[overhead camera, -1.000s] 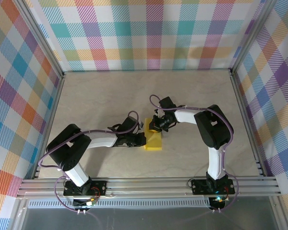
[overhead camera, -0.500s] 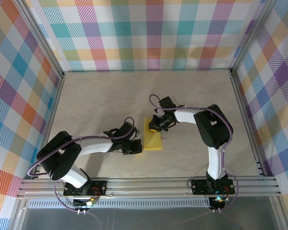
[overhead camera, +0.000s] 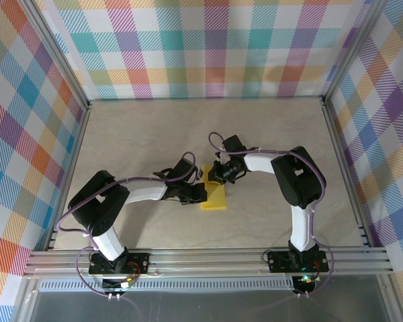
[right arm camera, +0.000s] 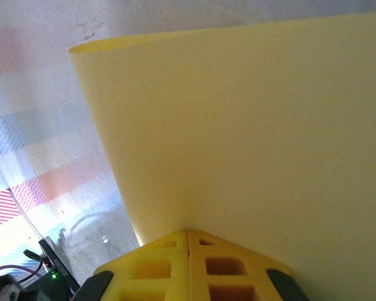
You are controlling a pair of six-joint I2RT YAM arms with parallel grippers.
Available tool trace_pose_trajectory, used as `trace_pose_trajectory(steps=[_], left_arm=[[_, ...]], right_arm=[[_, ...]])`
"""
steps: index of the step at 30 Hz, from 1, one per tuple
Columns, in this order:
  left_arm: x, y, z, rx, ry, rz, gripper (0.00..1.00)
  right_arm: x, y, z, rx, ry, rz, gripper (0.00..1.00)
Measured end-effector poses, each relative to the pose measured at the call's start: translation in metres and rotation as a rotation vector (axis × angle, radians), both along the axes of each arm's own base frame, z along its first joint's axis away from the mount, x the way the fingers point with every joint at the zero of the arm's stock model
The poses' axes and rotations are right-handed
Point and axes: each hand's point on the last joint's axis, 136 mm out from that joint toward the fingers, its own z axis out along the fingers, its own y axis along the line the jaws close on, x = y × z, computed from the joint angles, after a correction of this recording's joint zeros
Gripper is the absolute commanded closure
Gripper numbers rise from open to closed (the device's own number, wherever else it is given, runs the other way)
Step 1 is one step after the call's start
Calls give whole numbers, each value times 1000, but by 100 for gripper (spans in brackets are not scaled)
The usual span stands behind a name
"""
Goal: Fold a paper plane with a square sheet of paper (fold left side to right side)
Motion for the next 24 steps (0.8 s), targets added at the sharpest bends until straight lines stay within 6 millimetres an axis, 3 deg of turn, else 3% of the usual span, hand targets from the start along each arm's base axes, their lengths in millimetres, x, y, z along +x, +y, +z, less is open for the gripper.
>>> trace_pose_trajectory(steps=[13, 24], left_arm=[[-2, -2, -6, -34, -19, -11, 100], [-32, 15, -7, -38, -7, -10, 100]], right_arm=[[0, 1, -1, 6, 2, 4, 100], [0, 1, -1, 6, 1, 7, 100]])
